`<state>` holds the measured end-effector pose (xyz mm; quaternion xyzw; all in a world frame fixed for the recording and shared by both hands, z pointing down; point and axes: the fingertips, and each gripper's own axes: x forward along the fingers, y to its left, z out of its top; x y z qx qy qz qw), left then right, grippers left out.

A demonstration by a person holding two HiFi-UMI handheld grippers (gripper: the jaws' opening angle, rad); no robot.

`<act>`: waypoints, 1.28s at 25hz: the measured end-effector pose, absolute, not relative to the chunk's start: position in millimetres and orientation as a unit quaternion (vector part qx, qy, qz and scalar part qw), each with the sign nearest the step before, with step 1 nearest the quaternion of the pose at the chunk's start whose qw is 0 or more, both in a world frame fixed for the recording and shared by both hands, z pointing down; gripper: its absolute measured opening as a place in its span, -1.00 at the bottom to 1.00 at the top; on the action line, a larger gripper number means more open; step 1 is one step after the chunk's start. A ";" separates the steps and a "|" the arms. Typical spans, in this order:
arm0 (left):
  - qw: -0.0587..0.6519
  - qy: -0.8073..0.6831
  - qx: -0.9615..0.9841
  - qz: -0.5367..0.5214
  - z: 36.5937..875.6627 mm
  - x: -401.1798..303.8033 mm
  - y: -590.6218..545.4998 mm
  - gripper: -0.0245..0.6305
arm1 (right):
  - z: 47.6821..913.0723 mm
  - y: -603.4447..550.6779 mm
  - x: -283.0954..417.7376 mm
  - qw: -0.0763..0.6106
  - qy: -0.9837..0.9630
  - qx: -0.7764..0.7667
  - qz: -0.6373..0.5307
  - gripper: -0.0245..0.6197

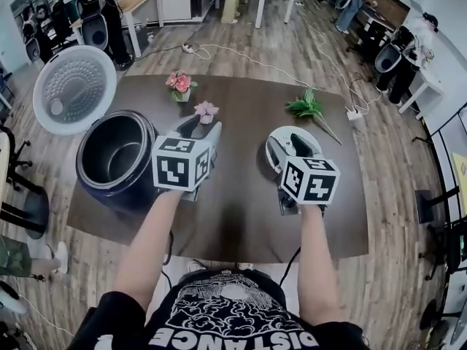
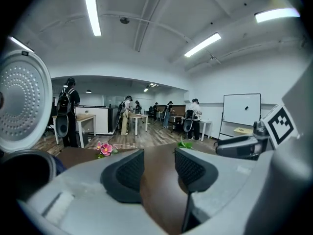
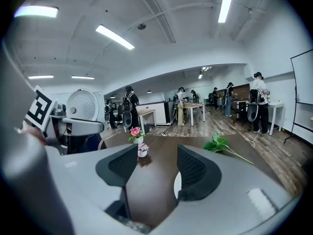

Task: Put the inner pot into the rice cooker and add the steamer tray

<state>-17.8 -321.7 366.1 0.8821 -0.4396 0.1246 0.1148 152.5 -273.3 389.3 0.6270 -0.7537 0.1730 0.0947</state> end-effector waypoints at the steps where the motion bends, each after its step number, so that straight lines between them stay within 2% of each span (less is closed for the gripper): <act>1: 0.120 -0.433 0.884 0.126 369.9 -7.9 -321.4 -0.33 | 390.5 -271.2 162.4 0.090 -0.750 0.631 0.177 -0.13; 7: 0.148 -0.396 0.895 0.144 397.4 43.3 -315.8 -0.33 | 404.3 -262.3 218.2 0.072 -0.727 0.653 0.200 -0.10; 9: 0.159 -0.388 0.896 0.148 406.2 57.9 -314.4 -0.26 | 411.1 -259.2 235.2 0.072 -0.722 0.657 0.207 -0.10; 14: 0.167 -0.377 0.897 0.163 427.1 92.6 -315.8 -0.25 | 432.2 -255.2 272.2 0.079 -0.714 0.660 0.220 -0.10; 32: 0.284 -0.371 0.861 0.201 521.0 172.1 -334.1 -0.23 | 523.8 -282.4 360.5 0.128 -0.711 0.621 0.304 -0.10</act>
